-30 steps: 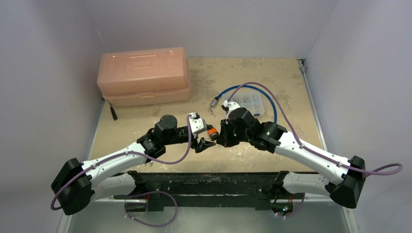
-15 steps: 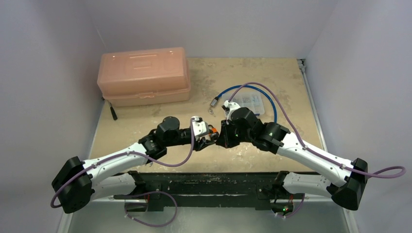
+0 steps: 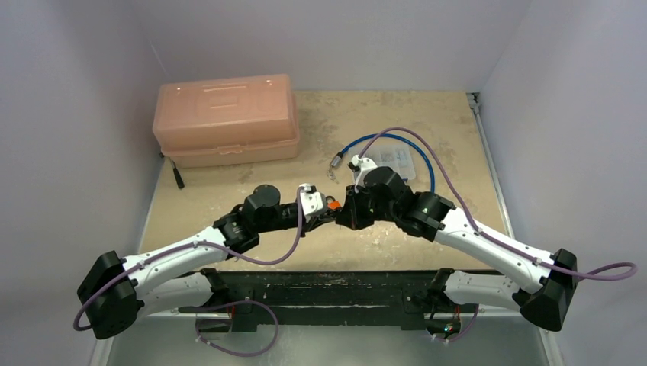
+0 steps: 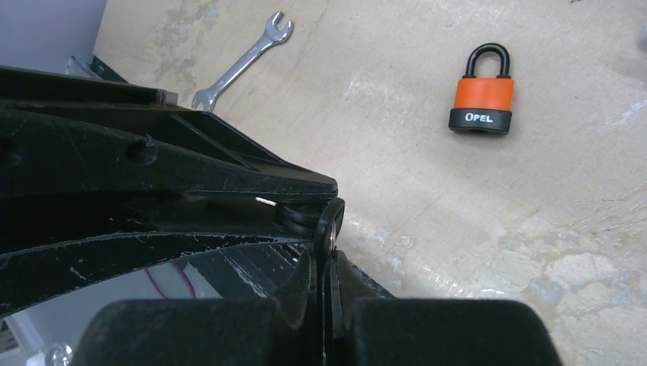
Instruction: Unlock with the key
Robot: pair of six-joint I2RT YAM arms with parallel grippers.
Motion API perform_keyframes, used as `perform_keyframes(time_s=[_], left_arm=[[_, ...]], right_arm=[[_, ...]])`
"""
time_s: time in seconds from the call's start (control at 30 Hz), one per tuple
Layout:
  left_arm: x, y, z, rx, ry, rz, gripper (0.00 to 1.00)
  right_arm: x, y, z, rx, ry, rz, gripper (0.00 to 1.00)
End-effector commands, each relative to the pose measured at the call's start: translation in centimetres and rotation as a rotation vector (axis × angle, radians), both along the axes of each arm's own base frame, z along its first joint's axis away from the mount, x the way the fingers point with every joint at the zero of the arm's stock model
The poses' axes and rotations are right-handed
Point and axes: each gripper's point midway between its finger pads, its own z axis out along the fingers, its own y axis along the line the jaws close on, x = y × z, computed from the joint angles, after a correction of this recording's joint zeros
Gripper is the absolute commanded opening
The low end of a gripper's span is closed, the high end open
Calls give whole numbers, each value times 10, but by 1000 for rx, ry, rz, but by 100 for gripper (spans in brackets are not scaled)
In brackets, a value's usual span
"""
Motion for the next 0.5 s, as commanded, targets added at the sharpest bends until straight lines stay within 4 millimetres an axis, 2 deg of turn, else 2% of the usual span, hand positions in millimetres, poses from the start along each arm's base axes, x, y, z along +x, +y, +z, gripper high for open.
perform_keyframes(time_s=[0.0,0.27,0.47], left_arm=[[8,2,33,-33,-53,30,0],[3,12,41,-21,-27,52,0],[3,18,49,-18,-24,76,0]], right_arm=[[-13,1,0,13,-2,75,0],[-13,-3,-9,-20,2,73,0],[-15,-4,-13,-25,7,85,10]])
